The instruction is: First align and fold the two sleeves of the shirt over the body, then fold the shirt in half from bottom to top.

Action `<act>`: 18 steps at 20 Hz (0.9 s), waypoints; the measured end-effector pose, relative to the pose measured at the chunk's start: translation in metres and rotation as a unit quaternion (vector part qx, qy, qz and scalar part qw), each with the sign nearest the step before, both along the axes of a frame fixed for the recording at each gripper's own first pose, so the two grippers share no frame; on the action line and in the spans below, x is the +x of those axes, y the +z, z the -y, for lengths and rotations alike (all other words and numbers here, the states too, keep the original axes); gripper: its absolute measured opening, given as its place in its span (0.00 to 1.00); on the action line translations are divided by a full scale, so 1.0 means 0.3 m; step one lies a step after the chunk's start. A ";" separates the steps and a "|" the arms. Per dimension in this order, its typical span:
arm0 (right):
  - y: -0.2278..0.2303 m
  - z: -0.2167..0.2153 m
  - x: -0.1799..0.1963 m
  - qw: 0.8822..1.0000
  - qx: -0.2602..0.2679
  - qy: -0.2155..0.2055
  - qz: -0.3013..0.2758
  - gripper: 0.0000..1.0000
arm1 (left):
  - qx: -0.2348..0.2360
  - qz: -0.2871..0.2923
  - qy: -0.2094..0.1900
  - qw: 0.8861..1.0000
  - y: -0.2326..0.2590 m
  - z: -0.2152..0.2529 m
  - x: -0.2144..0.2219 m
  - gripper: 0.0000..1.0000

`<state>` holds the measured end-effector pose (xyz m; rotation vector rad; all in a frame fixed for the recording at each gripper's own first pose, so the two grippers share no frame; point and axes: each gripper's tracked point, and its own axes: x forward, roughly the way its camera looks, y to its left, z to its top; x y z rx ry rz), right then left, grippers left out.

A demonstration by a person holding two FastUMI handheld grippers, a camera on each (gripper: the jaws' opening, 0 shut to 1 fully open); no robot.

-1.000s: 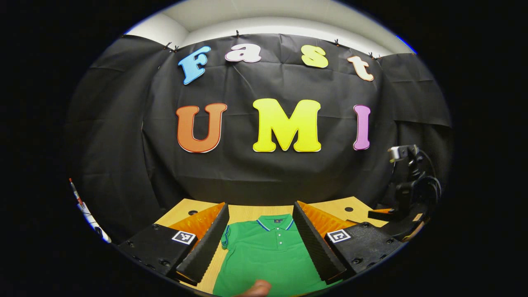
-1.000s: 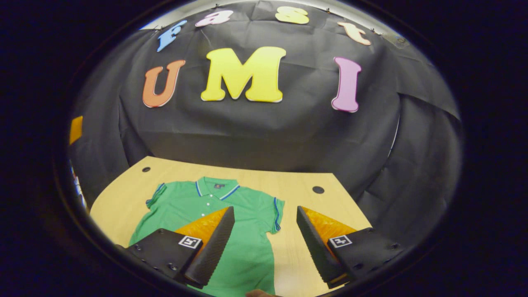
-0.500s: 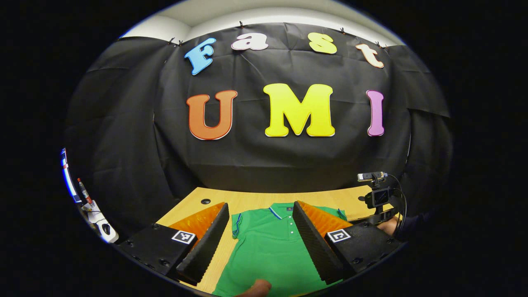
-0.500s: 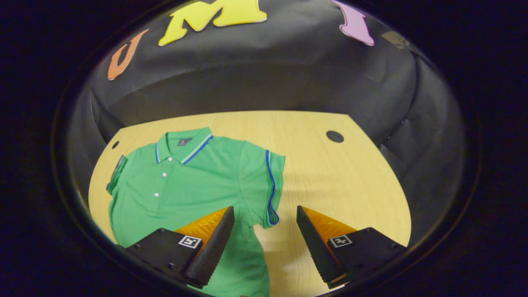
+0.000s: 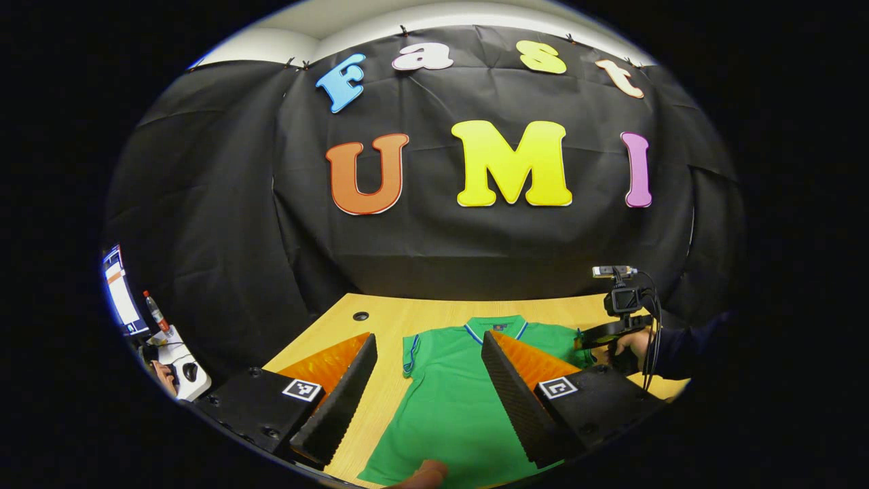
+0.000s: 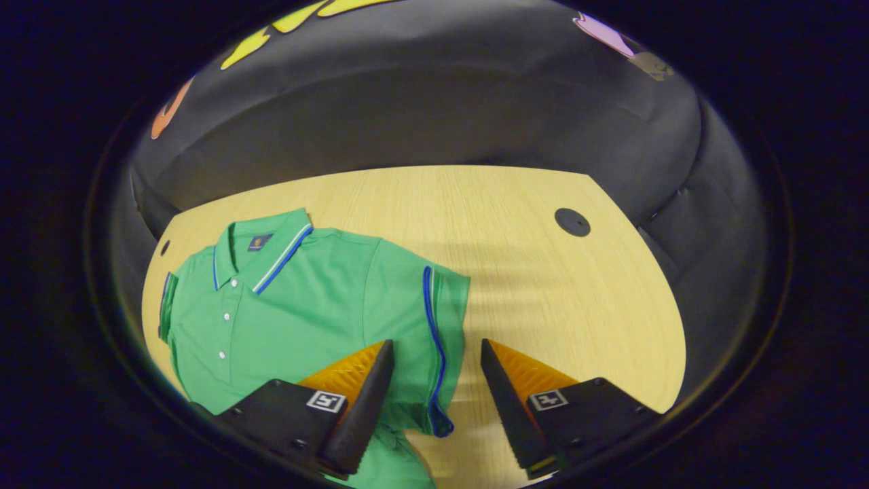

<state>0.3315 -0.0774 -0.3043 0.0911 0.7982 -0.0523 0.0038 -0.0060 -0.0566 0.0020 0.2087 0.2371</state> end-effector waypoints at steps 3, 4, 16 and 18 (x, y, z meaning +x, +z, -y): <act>-0.015 -0.023 -0.002 1.000 0.010 0.011 -0.009 0.51 | -0.002 -0.010 0.004 1.000 -0.021 -0.005 -0.005 1.00; -0.026 -0.011 -0.004 1.000 0.005 0.004 -0.016 0.37 | -0.004 -0.012 0.006 1.000 -0.026 -0.008 -0.005 1.00; 0.043 0.025 0.000 1.000 0.000 -0.008 0.014 0.03 | -0.008 -0.027 0.011 1.000 -0.058 -0.009 -0.013 1.00; 0.097 0.006 -0.005 0.999 -0.007 0.010 0.030 0.03 | -0.008 -0.024 0.013 1.000 -0.053 -0.017 -0.020 1.00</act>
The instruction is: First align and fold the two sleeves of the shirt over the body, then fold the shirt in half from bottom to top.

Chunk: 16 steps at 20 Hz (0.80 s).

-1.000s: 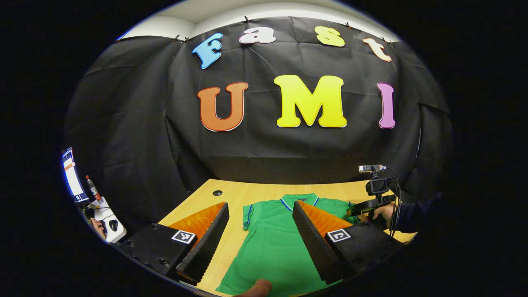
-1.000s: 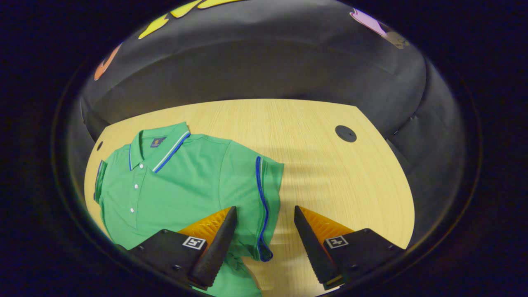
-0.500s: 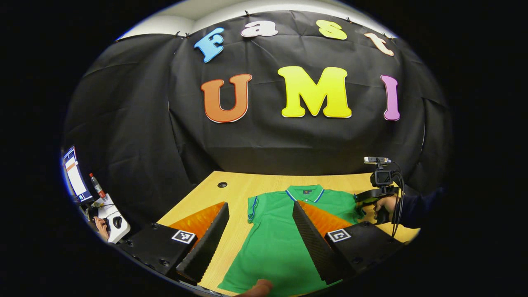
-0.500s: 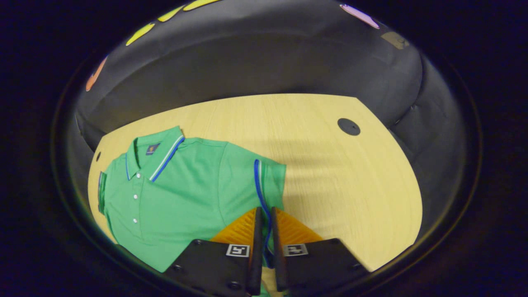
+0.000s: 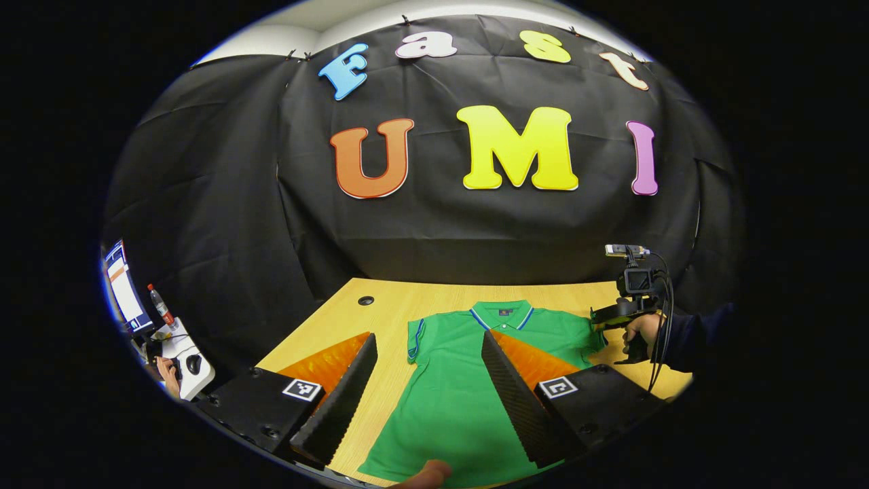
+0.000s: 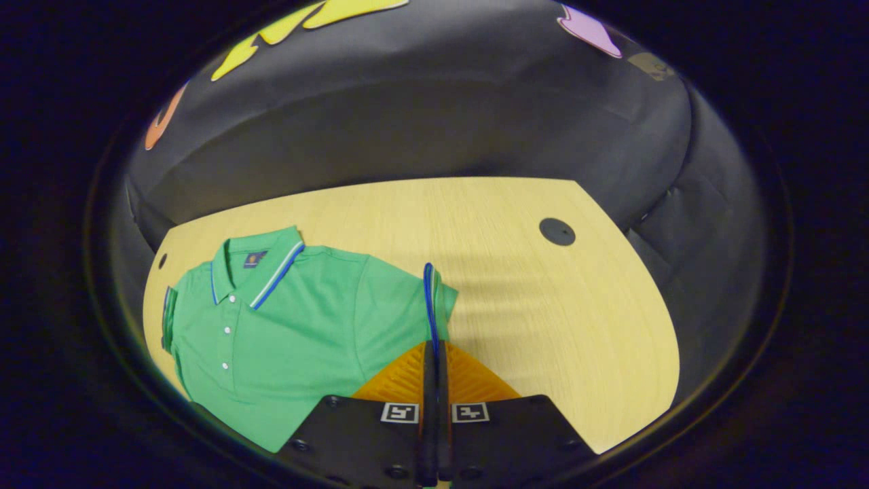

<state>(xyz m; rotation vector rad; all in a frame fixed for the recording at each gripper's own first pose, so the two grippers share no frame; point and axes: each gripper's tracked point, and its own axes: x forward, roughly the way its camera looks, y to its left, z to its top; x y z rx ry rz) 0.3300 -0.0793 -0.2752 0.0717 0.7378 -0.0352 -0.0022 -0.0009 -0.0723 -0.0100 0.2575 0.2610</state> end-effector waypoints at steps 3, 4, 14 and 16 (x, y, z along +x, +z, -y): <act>0.078 -0.077 -0.012 0.999 -0.002 0.032 0.019 0.03 | -0.004 0.003 0.006 1.000 0.003 -0.022 -0.009 1.00; 0.091 -0.117 -0.019 0.999 -0.001 0.046 0.024 0.03 | -0.004 0.005 0.010 1.000 0.007 -0.034 -0.012 1.00; 0.097 -0.499 -0.091 0.988 0.000 0.155 0.025 0.03 | -0.017 -0.006 0.064 0.998 -0.035 -0.170 -0.115 1.00; 0.076 -0.562 -0.106 0.985 -0.001 0.169 0.018 0.03 | -0.021 -0.015 0.078 0.997 -0.052 -0.209 -0.142 1.00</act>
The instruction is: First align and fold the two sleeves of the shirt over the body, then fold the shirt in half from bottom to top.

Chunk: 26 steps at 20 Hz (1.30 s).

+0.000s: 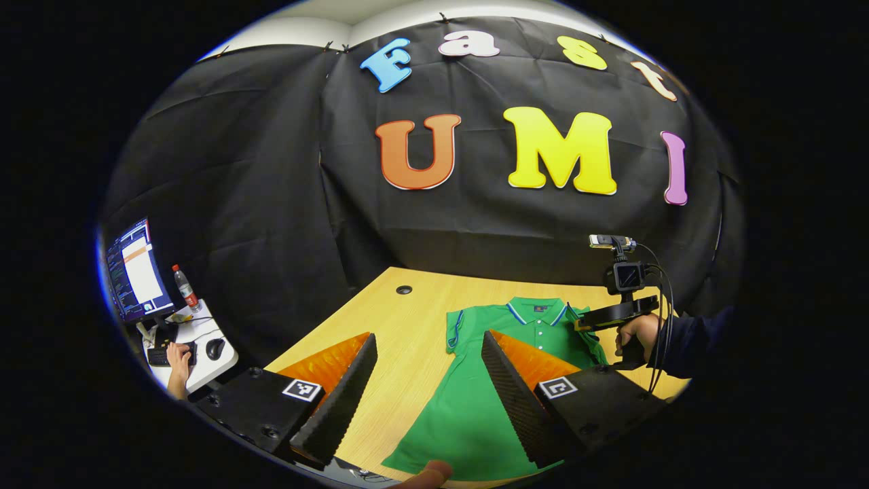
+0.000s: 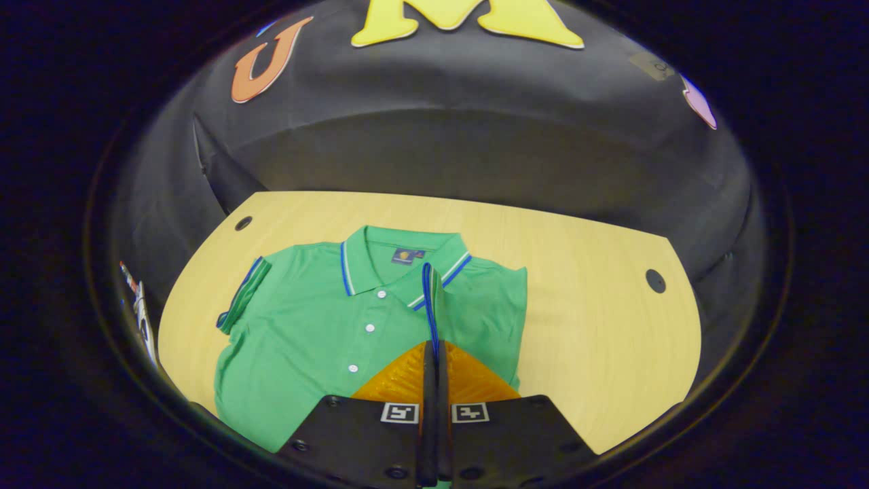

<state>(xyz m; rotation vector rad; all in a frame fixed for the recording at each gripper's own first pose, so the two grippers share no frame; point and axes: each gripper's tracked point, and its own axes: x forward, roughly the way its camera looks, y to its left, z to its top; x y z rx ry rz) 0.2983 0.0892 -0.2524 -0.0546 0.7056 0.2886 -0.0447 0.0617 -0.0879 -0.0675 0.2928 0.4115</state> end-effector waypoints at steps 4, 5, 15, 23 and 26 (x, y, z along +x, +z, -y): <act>-0.041 -0.097 -0.023 1.000 -0.009 0.023 -0.002 0.04 | -0.003 -0.014 0.022 1.000 -0.030 -0.068 -0.047 1.00; -0.053 -0.110 -0.029 1.000 -0.010 0.024 -0.006 0.05 | -0.002 -0.016 0.025 1.000 -0.031 -0.083 -0.056 1.00; 0.128 -0.064 -0.161 0.999 0.030 0.003 0.023 0.87 | 0.005 -0.017 -0.018 1.000 -0.037 -0.178 0.038 1.00; 0.340 0.178 -0.440 0.995 0.029 -0.036 0.086 0.94 | -0.049 -0.070 -0.087 0.993 -0.236 -0.190 0.300 1.00; 0.415 0.295 -0.578 0.990 0.006 -0.059 0.126 0.94 | -0.079 -0.130 -0.096 0.984 -0.388 -0.195 0.400 1.00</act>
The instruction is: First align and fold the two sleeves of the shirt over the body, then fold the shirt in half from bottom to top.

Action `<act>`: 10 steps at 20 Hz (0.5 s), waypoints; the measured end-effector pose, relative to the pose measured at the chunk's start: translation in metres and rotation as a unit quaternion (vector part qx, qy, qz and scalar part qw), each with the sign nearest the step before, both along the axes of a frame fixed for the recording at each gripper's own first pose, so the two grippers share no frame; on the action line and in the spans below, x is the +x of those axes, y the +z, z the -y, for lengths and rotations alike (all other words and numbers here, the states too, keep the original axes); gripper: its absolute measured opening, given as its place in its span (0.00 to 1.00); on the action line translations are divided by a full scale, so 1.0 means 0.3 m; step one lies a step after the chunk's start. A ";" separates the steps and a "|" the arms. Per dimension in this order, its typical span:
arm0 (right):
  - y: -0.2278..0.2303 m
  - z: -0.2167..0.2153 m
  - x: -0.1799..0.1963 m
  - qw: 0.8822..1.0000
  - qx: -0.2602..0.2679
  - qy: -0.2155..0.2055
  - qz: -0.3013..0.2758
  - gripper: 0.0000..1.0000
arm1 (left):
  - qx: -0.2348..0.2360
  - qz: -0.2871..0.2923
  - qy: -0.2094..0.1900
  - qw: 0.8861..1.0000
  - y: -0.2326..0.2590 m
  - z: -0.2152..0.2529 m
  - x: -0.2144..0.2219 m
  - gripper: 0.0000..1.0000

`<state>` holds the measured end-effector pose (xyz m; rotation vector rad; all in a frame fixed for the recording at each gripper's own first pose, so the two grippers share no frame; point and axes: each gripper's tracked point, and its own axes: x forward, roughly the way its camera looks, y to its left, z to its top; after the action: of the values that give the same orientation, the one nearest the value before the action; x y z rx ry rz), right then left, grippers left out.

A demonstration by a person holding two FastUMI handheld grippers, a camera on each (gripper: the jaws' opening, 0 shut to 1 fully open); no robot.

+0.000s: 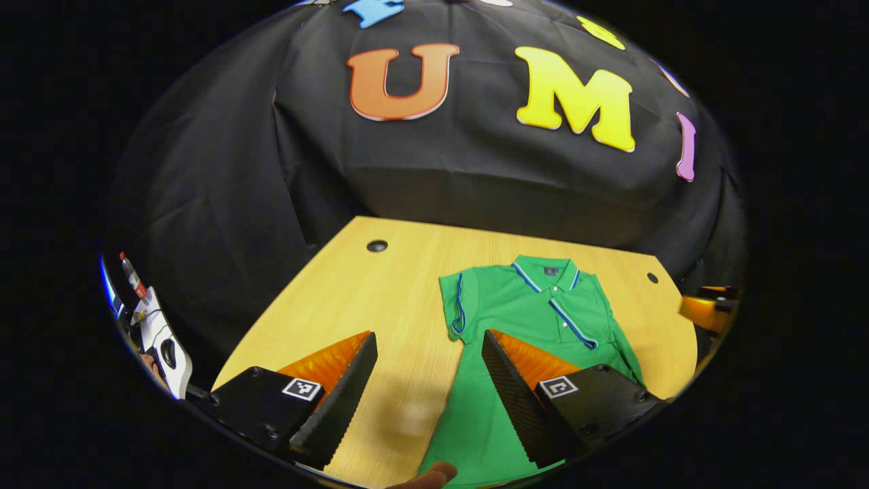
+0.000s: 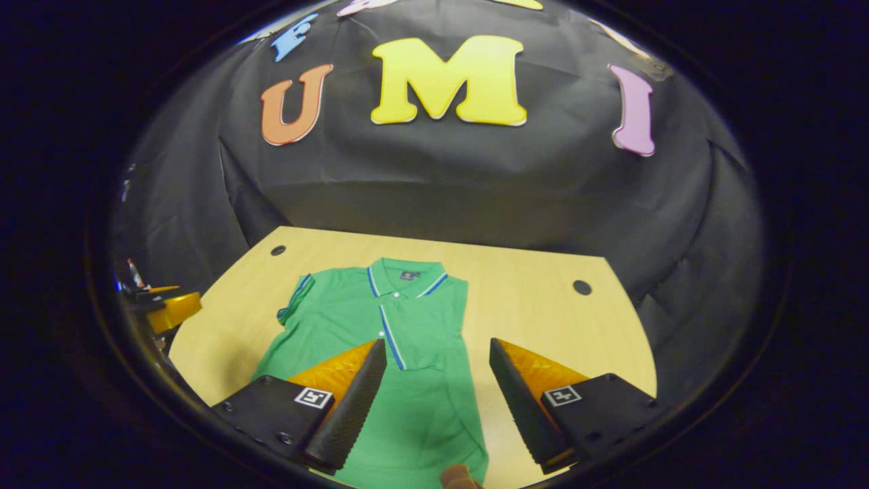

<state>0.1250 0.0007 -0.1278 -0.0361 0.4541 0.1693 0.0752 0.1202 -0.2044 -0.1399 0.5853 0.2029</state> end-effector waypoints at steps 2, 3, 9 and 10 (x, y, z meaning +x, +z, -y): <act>0.048 0.054 -0.106 1.000 -0.001 -0.019 0.015 0.96 | -0.018 -0.034 -0.007 0.999 -0.086 0.000 0.073 1.00; 0.071 0.070 -0.159 0.999 0.002 -0.026 0.021 0.97 | -0.024 -0.047 -0.011 0.999 -0.122 0.004 0.113 1.00; 0.083 0.124 -0.386 0.998 -0.021 -0.053 0.020 0.94 | -0.055 -0.082 -0.026 0.995 -0.235 0.046 0.361 1.00; 0.079 0.125 -0.422 0.998 -0.022 -0.056 0.013 0.96 | -0.062 -0.090 -0.022 0.994 -0.246 0.052 0.391 1.00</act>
<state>-0.0017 -0.0367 -0.1042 -0.0560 0.4331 0.0487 0.1924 0.1047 -0.2783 -0.2309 0.7812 0.1375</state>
